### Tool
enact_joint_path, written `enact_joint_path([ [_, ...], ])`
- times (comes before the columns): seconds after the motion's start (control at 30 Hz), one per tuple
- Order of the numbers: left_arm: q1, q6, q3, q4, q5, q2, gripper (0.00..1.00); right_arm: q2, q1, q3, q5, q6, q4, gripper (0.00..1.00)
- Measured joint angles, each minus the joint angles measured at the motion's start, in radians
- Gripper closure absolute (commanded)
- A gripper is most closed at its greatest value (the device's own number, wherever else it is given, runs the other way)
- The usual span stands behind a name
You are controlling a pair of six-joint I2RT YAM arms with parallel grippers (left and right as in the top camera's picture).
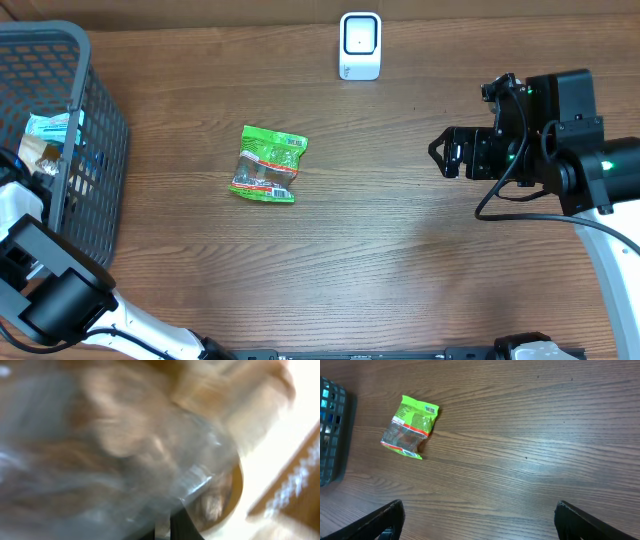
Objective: Scan the item barcode
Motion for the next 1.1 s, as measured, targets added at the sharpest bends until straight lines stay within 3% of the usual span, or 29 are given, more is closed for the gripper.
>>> enact_joint_path([
  [0.23,-0.086,0.051,0.236,-0.251,0.22,0.018,0.96,0.0,0.0,0.0,0.0,0.001,0.001,0.04],
  [0.27,-0.094,0.051,0.272,-0.262,0.229,0.018,0.87,0.0,0.0,0.0,0.0,0.0,0.0,0.04],
  [0.3,-0.105,0.048,0.363,-0.327,0.233,0.019,0.55,0.0,0.0,0.0,0.0,0.001,0.001,0.04],
  [0.33,-0.105,0.05,0.395,-0.343,0.235,0.018,0.33,0.0,0.0,0.0,0.0,0.001,0.0,0.04],
  [0.47,-0.1,0.098,0.499,-0.395,0.228,0.019,0.13,0.0,0.0,0.0,0.0,0.0,0.016,0.02],
  [0.6,-0.097,0.151,0.517,-0.451,0.081,0.019,0.0,0.0,0.0,0.0,0.0,0.0,0.023,0.01],
  [0.8,-0.085,0.17,0.446,-0.463,-0.158,0.019,0.0,0.0,0.0,0.0,0.0,0.0,0.024,0.01],
  [1.1,-0.007,0.113,0.407,-0.5,-0.225,0.021,0.0,0.0,0.0,0.0,0.0,0.0,0.024,0.01],
])
